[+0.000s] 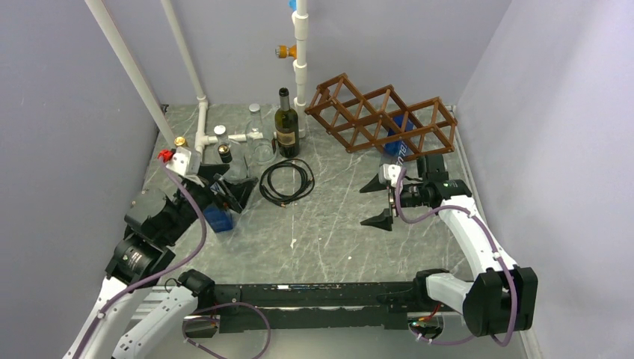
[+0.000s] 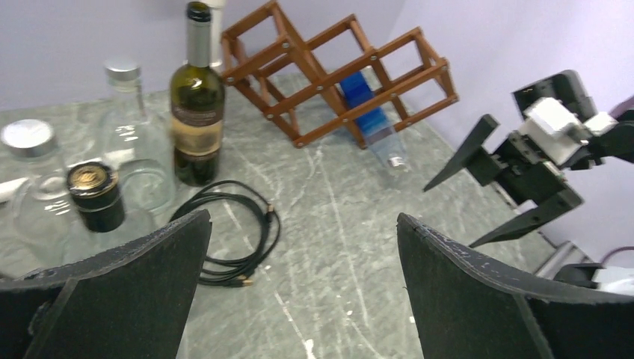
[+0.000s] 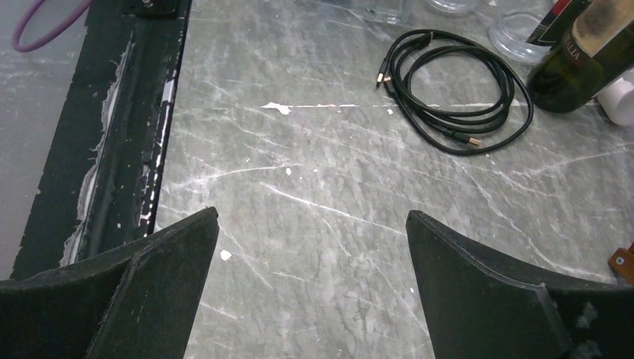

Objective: Take the wine bottle off the wine rack
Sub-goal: Place the wine bottle at the center of the board.

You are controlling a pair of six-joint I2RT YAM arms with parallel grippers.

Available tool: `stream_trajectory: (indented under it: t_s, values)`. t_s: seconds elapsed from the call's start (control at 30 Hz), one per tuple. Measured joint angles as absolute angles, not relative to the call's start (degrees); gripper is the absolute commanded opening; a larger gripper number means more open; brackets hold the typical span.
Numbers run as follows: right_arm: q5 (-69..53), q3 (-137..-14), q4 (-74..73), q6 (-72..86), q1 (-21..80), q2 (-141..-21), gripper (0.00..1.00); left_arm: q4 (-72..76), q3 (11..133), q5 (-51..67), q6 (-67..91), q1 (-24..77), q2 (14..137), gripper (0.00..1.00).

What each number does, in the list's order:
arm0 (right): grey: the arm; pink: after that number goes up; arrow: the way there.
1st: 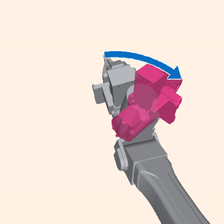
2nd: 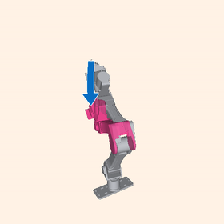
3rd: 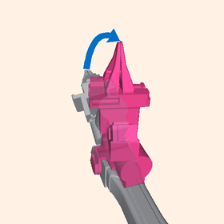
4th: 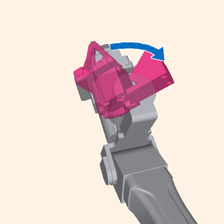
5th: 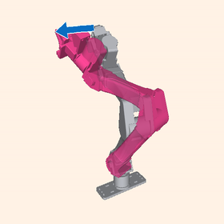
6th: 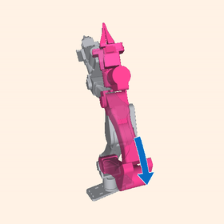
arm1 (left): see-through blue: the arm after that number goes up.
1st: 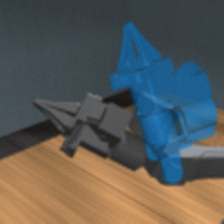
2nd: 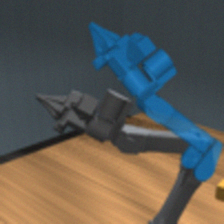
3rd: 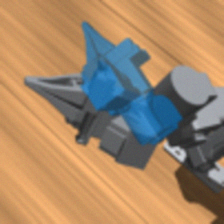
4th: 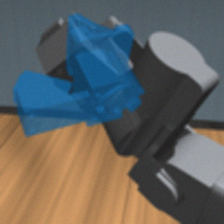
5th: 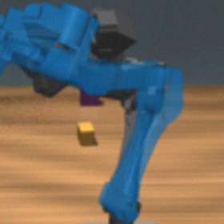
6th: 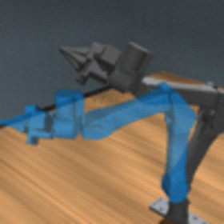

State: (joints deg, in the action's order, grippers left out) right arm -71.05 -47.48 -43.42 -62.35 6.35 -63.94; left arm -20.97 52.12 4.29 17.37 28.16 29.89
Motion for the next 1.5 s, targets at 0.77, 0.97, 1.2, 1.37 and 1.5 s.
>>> stream_trajectory:
  t_s: [0.77,0.97,1.2,1.37,1.5]
  values:
    - [-74.19,-47.48,-39.27,-53.80,-1.93,-62.83,1.00,-3.31,48.05,22.09,30.76,39.88,52.03,0.99]
    - [-73.45,-47.48,-37.89,-49.30,-2.61,-62.11,1.00,-4.40,52.69,21.15,21.08,41.23,60.53,0.99]
    - [-65.65,-47.59,-35.07,-38.70,-2.59,-61.78,1.00,-5.08,54.76,20.88,10.24,40.40,66.59,1.00]
    - [-57.82,-48.25,-35.83,-32.05,-2.61,-61.69,1.00,-8.08,57.78,21.45,6.28,38.79,69.43,1.00]
    - [-50.50,-47.42,-33.04,-22.57,-2.59,-60.18,1.00,-8.54,59.37,20.05,3.55,38.35,69.45,1.00]
